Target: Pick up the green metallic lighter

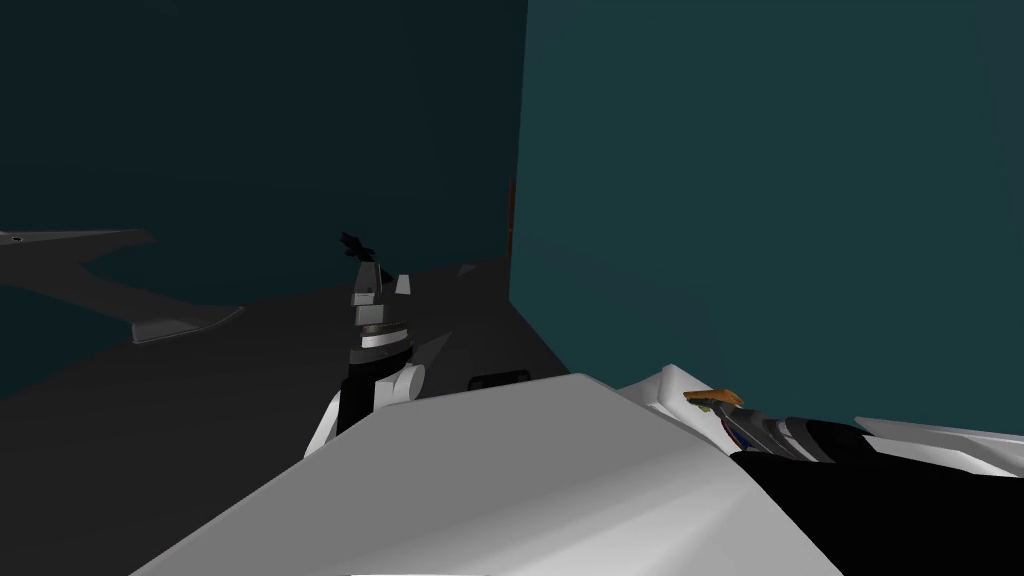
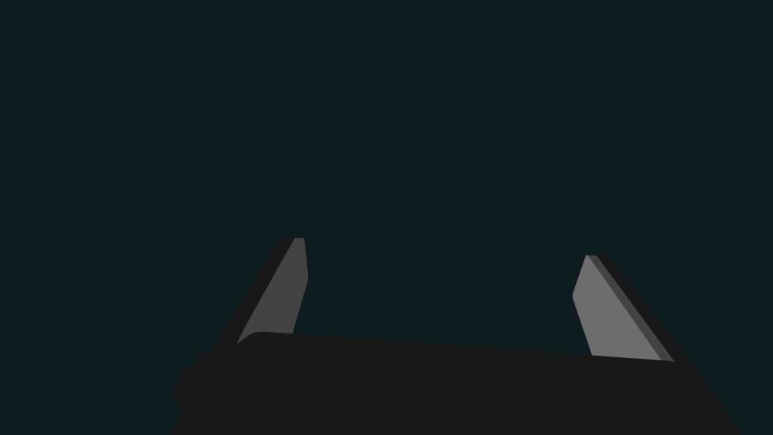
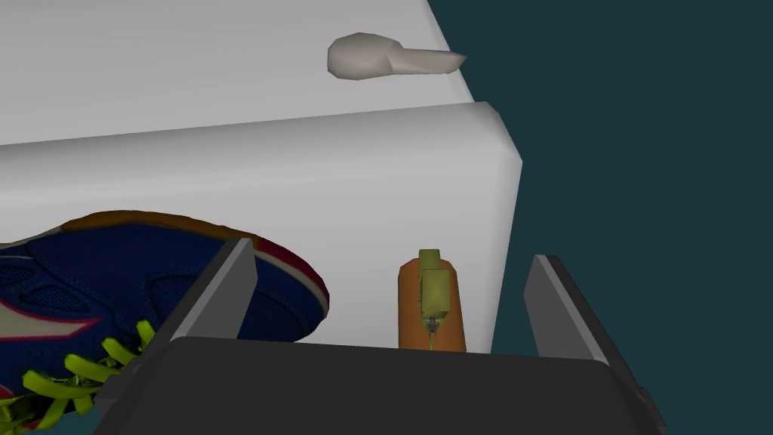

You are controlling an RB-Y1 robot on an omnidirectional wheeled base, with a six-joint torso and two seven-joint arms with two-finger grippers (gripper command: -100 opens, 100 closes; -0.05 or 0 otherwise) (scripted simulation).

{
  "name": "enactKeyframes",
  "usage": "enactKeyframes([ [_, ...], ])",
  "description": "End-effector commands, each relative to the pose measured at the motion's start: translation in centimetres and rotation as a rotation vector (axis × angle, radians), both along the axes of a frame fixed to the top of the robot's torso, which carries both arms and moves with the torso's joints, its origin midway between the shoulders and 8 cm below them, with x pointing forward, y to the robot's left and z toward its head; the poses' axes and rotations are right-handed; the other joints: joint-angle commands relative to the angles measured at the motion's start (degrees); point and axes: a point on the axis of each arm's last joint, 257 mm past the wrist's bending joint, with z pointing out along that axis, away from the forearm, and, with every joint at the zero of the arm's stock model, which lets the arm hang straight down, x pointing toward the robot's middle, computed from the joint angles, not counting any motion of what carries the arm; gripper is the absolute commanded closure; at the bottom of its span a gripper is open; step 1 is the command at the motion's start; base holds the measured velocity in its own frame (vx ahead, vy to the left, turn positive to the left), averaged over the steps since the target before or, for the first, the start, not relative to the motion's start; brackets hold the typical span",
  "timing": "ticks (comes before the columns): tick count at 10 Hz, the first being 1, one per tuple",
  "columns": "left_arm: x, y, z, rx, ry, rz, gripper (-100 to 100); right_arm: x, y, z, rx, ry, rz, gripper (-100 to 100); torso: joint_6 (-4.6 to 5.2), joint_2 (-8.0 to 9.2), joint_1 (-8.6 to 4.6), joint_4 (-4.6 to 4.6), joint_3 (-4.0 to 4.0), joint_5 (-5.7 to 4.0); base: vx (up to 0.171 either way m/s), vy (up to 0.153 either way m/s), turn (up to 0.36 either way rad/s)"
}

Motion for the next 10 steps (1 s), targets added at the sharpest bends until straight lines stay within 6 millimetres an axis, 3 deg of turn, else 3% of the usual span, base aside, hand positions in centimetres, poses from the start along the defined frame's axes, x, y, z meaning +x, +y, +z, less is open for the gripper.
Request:
enactKeyframes([
  [1, 0.0, 0.0, 0.0, 0.0, 0.0, 0.0, 0, -0.26, -0.12, 0.09, -0.002, 0.021, 0.025, -100, 0.0, 0.0, 0.0, 0.0, 0.0, 0.0, 0.005, -0.005, -0.017],
  [10, 0.0, 0.0, 0.0, 0.0, 0.0, 0.0, 0, -0.14, -0.29, 0.15, -0.004, 0.035, 0.052, -100, -0.01, 0.02, 0.03, 0.01, 0.01, 0.0, 0.001, -0.001, -0.004],
])
